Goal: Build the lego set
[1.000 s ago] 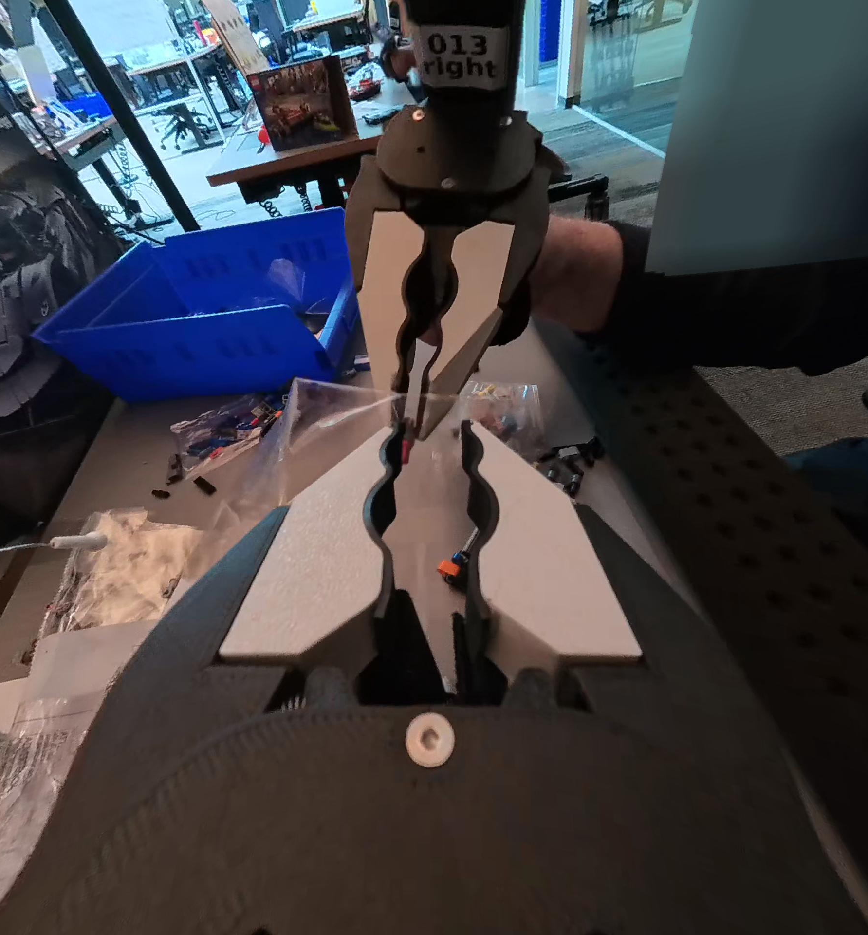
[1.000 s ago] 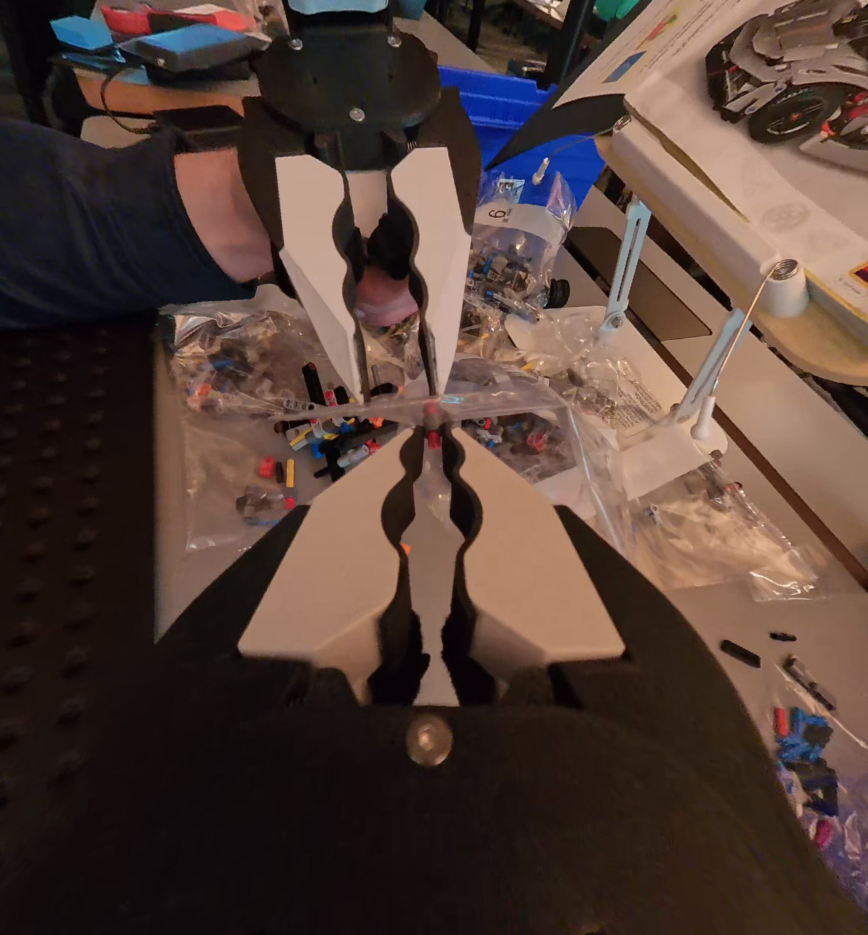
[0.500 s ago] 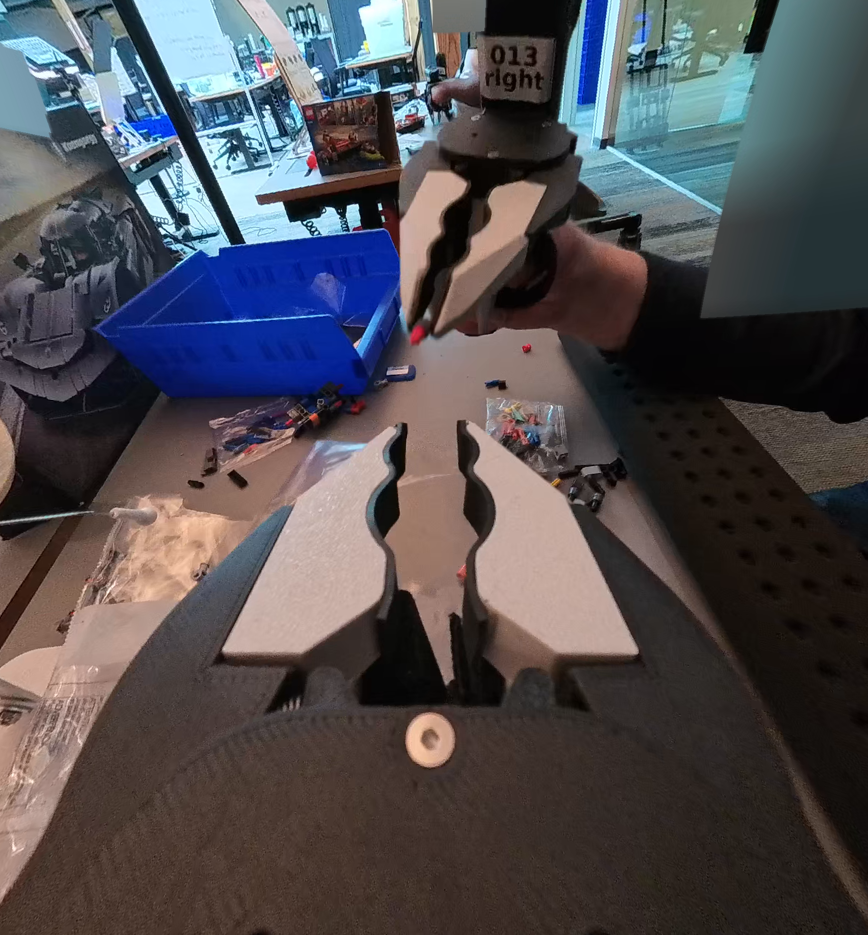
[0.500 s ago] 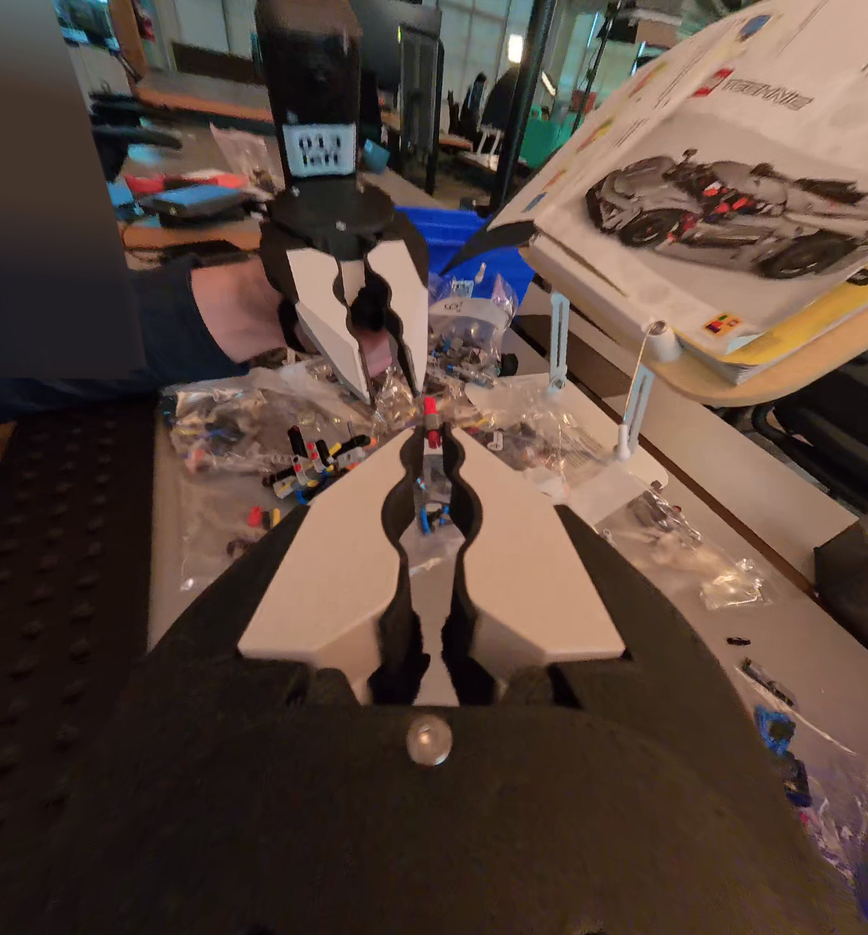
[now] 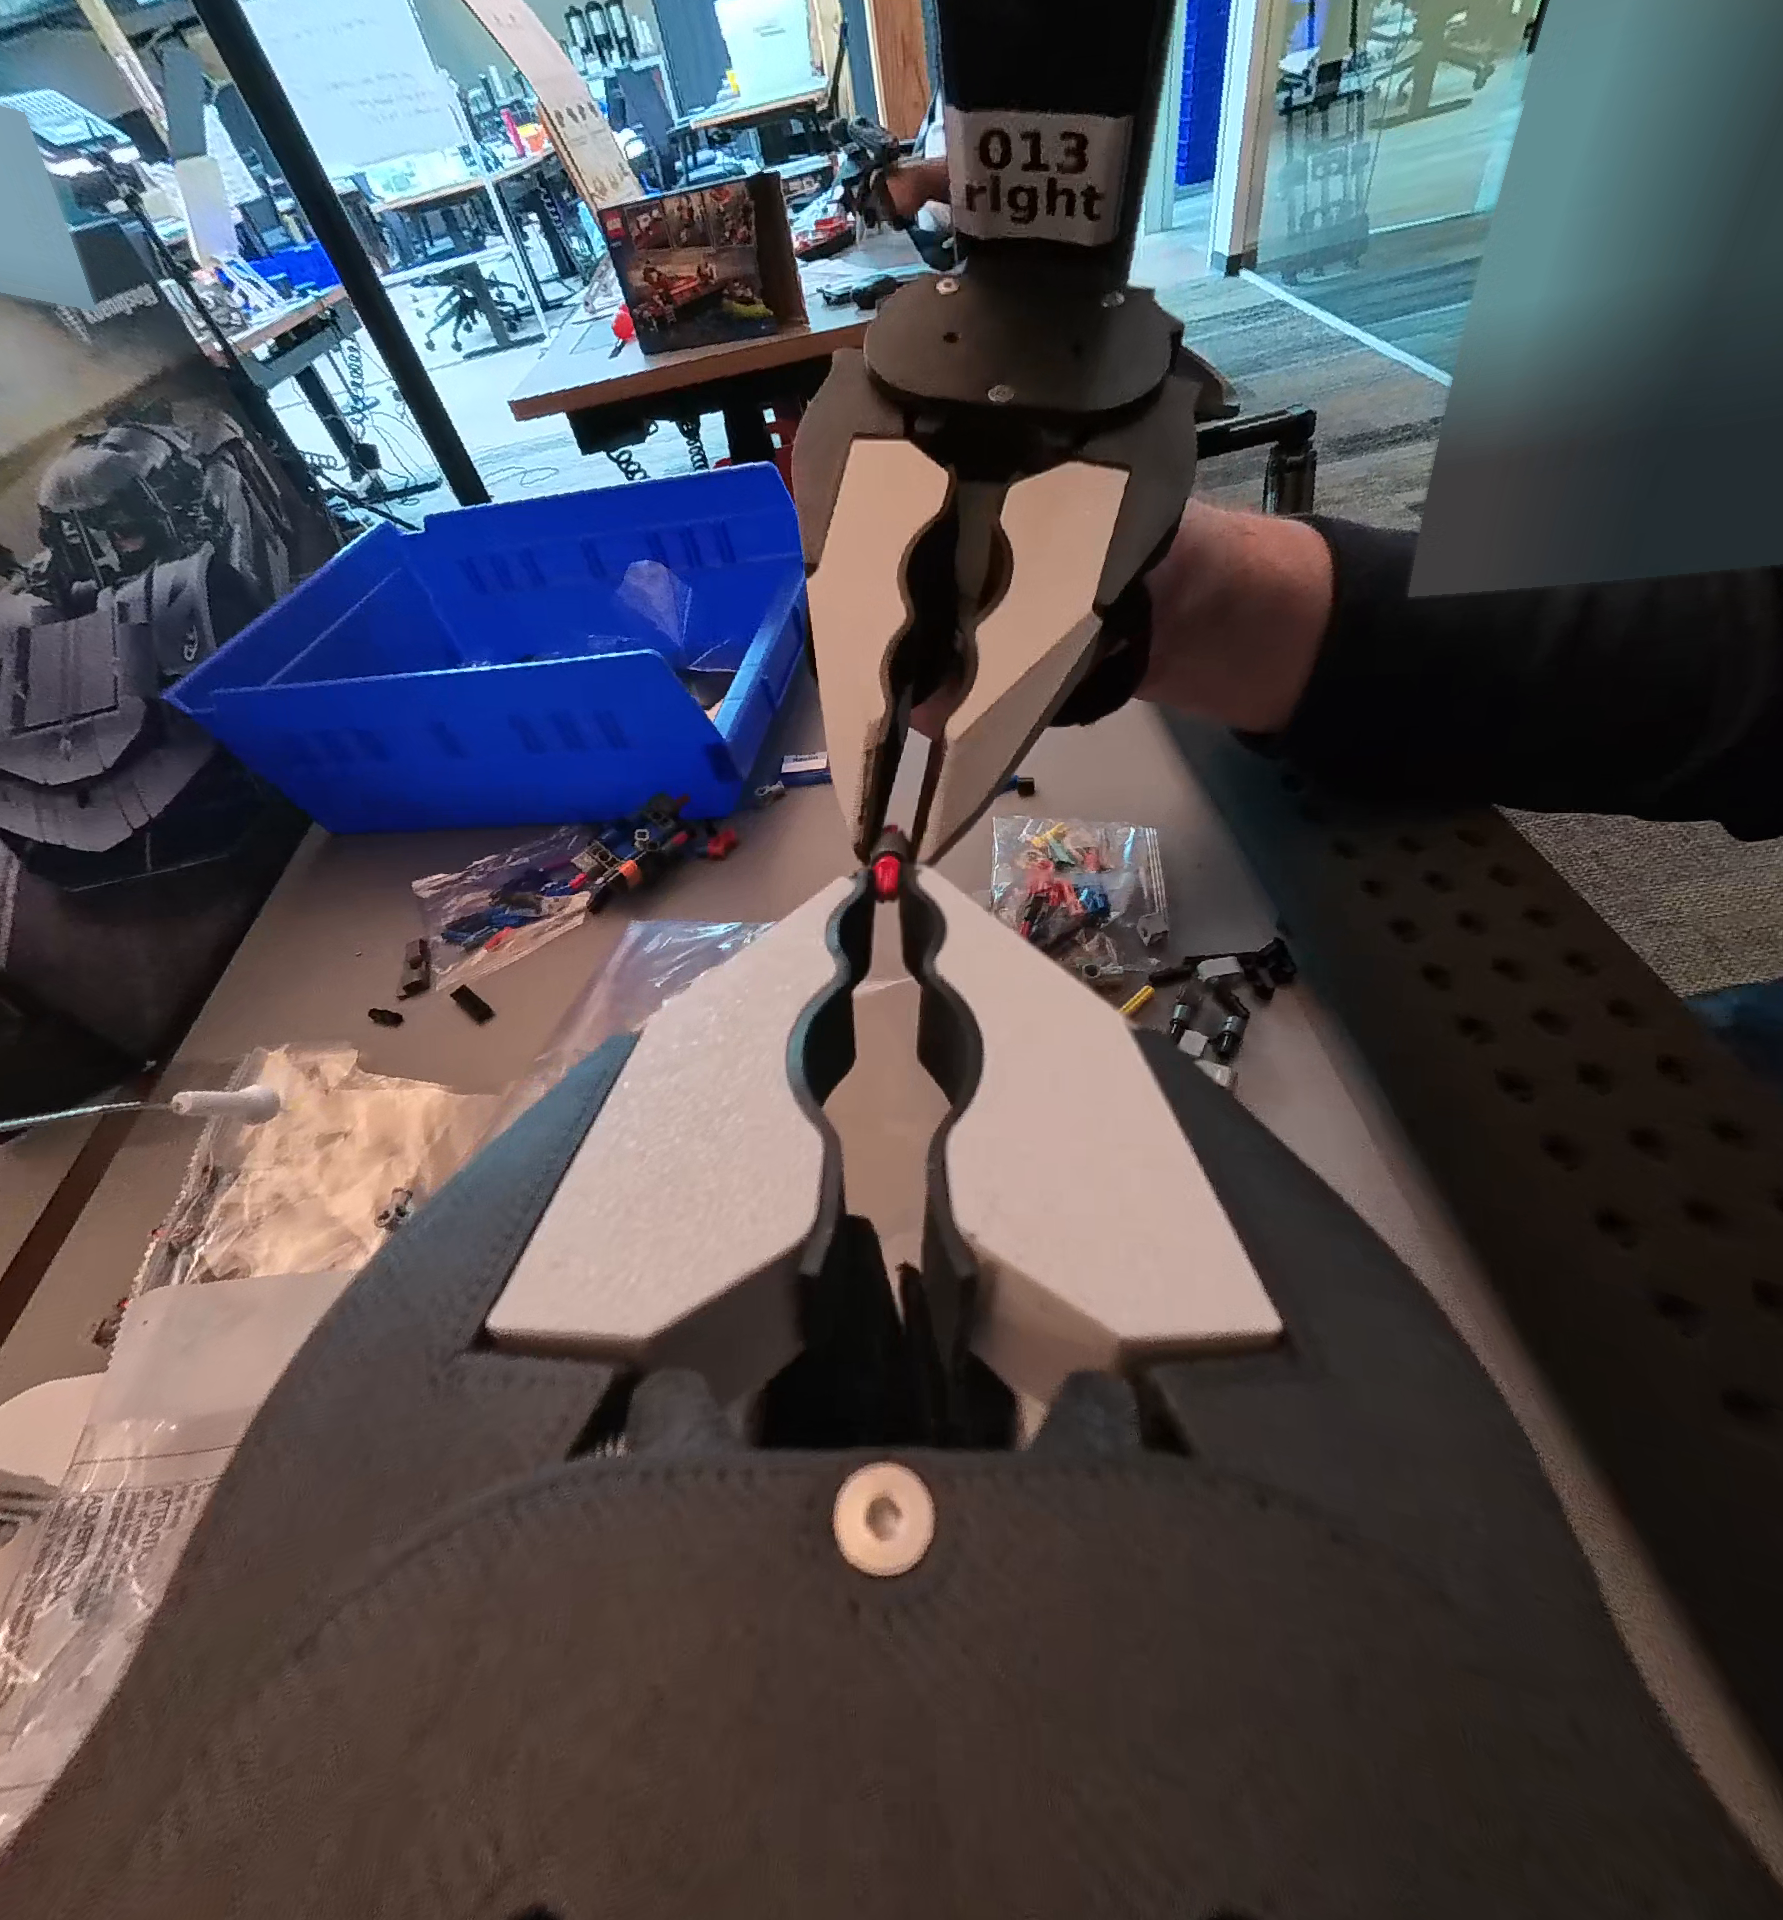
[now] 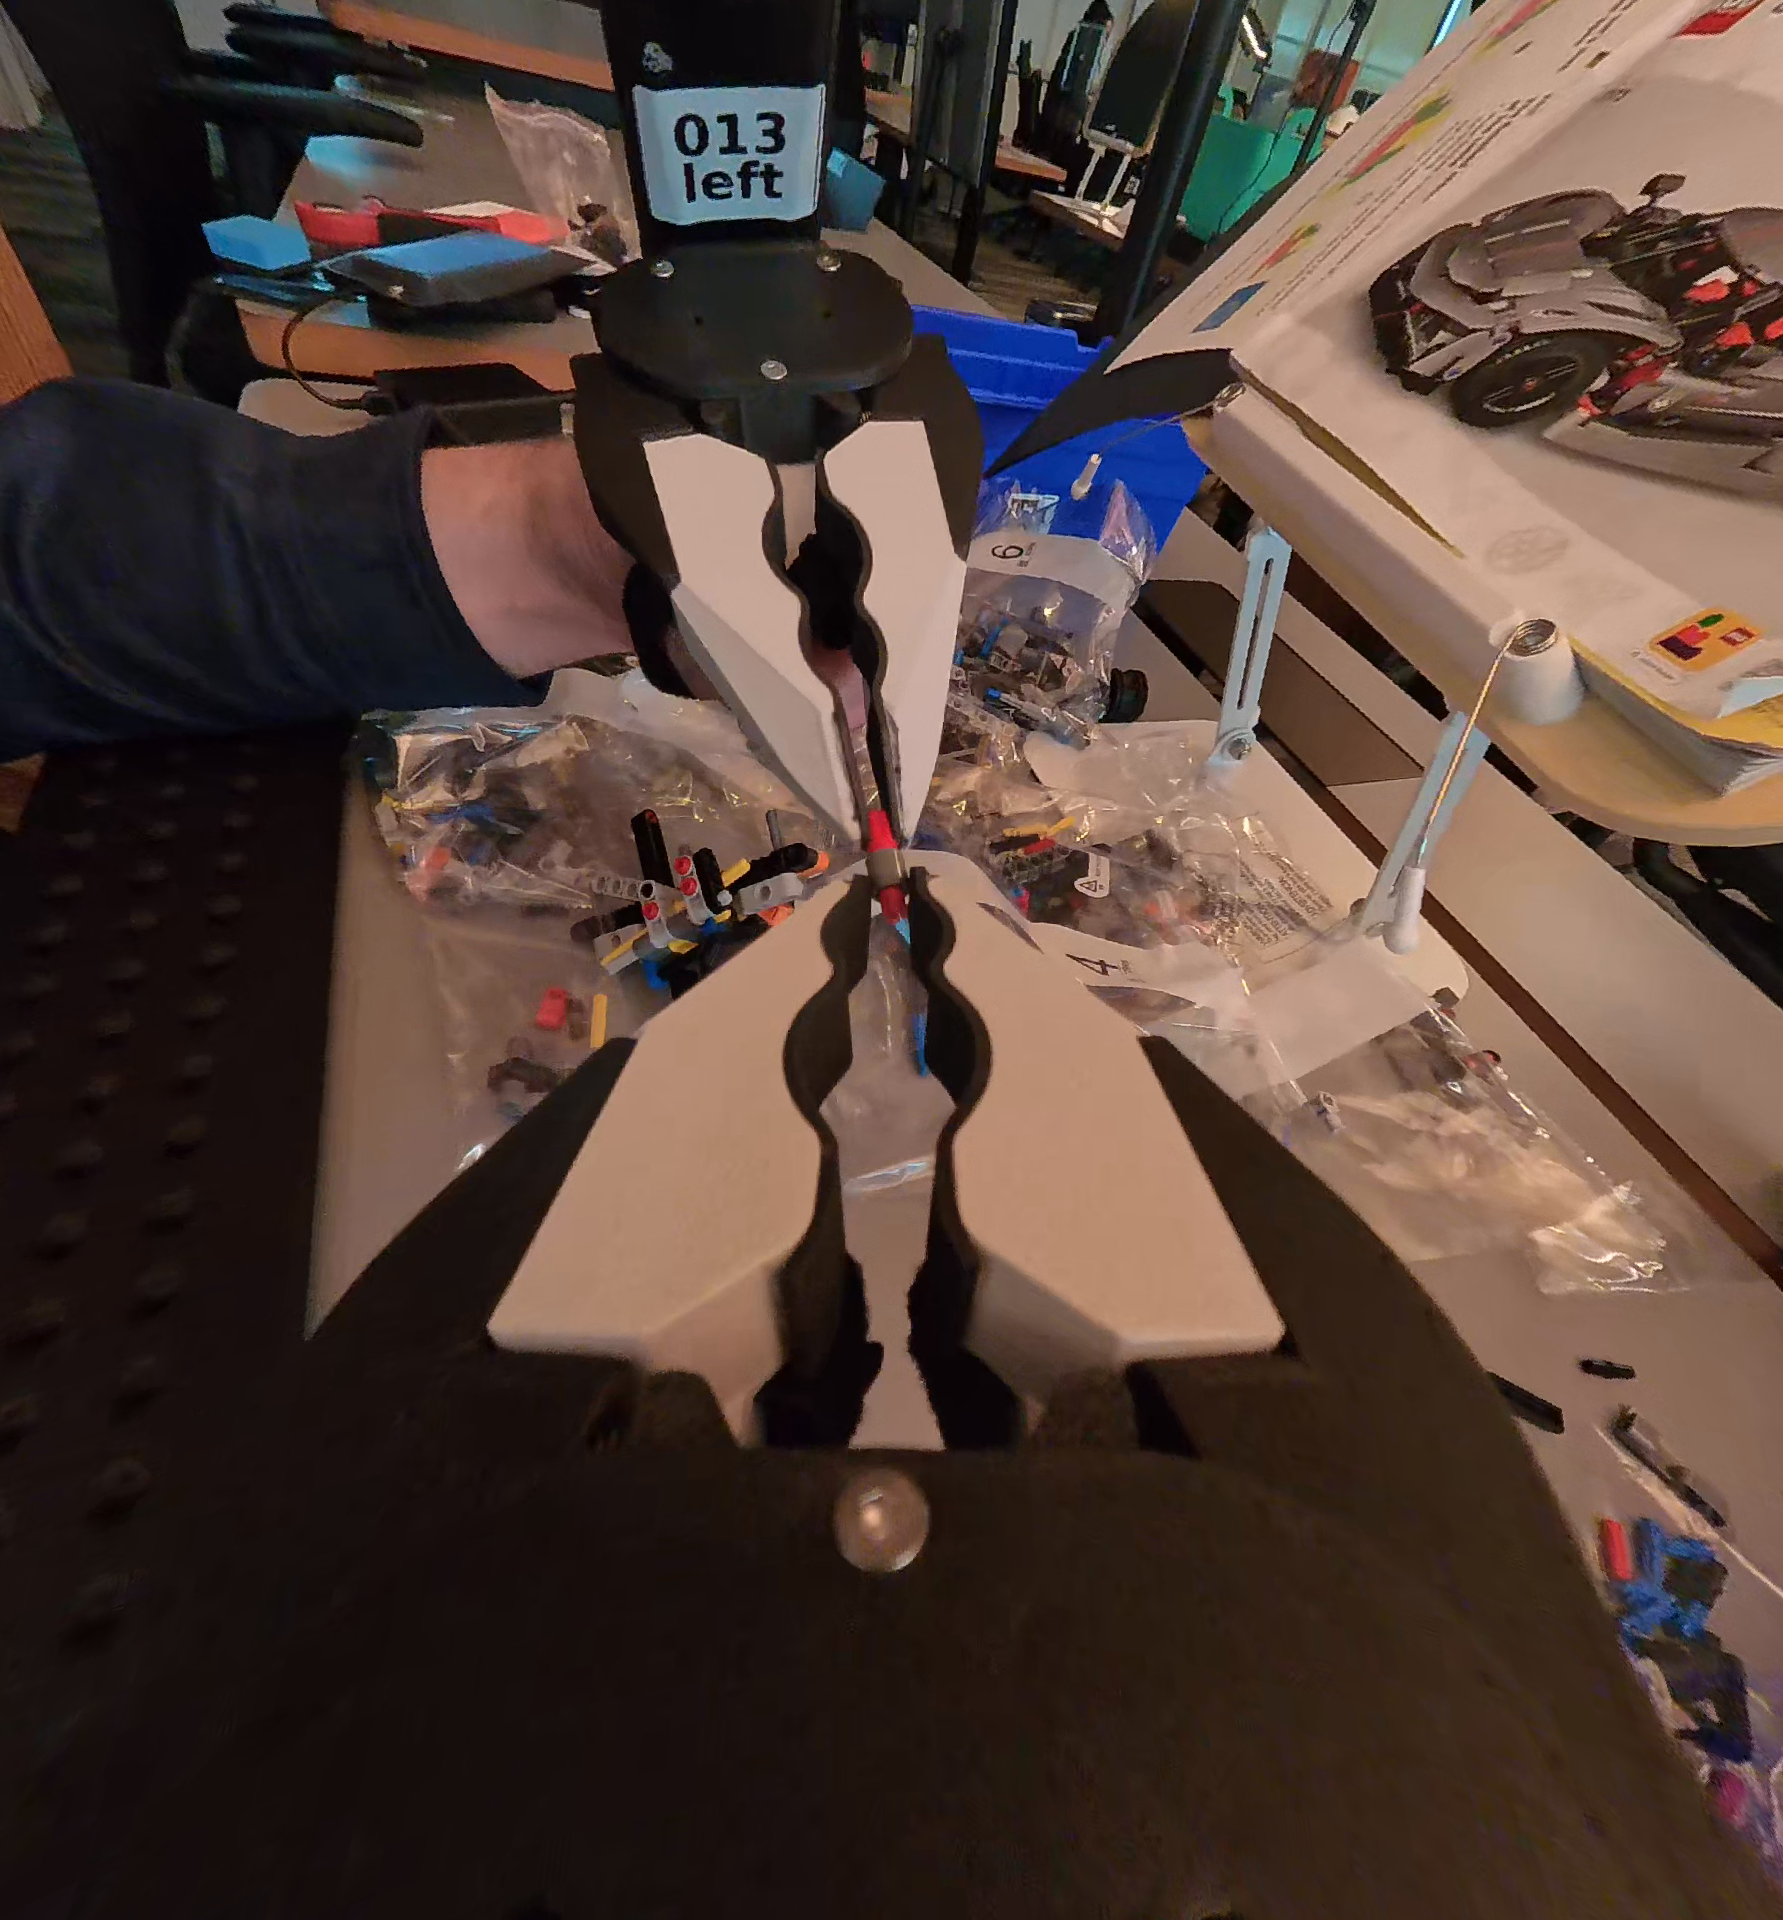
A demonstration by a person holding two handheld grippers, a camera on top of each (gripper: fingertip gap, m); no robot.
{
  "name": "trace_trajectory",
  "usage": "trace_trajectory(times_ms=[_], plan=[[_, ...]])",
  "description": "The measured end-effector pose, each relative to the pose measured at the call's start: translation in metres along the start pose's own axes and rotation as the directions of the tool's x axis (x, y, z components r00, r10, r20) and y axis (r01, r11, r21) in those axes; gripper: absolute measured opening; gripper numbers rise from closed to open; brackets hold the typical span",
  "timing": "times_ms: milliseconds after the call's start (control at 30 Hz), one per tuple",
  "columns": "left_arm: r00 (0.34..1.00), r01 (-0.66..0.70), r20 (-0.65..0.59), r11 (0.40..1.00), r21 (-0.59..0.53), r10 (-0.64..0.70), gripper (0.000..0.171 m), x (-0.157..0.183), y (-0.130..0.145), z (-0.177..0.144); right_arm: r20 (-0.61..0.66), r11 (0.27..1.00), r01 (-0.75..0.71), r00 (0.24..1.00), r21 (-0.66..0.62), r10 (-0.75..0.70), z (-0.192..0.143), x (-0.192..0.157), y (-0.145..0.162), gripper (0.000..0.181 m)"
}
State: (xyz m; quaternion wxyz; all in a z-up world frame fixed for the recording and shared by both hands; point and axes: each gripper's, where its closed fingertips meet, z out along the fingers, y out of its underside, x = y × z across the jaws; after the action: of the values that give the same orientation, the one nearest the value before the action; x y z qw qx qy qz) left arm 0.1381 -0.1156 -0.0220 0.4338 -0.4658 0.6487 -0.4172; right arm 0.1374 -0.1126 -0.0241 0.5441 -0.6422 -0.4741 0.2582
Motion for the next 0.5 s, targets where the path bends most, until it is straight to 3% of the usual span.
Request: trace_trajectory(times_ms=[500], plan=[[0.997, -0.081, 0.011, 0.995, -0.061, 0.082, 0.003, 0.004, 0.006, 0.0034, -0.014, 0.995, 0.069, 0.997, -0.069, -0.07, 0.0054, -0.0042, 0.0086, 0.004]])
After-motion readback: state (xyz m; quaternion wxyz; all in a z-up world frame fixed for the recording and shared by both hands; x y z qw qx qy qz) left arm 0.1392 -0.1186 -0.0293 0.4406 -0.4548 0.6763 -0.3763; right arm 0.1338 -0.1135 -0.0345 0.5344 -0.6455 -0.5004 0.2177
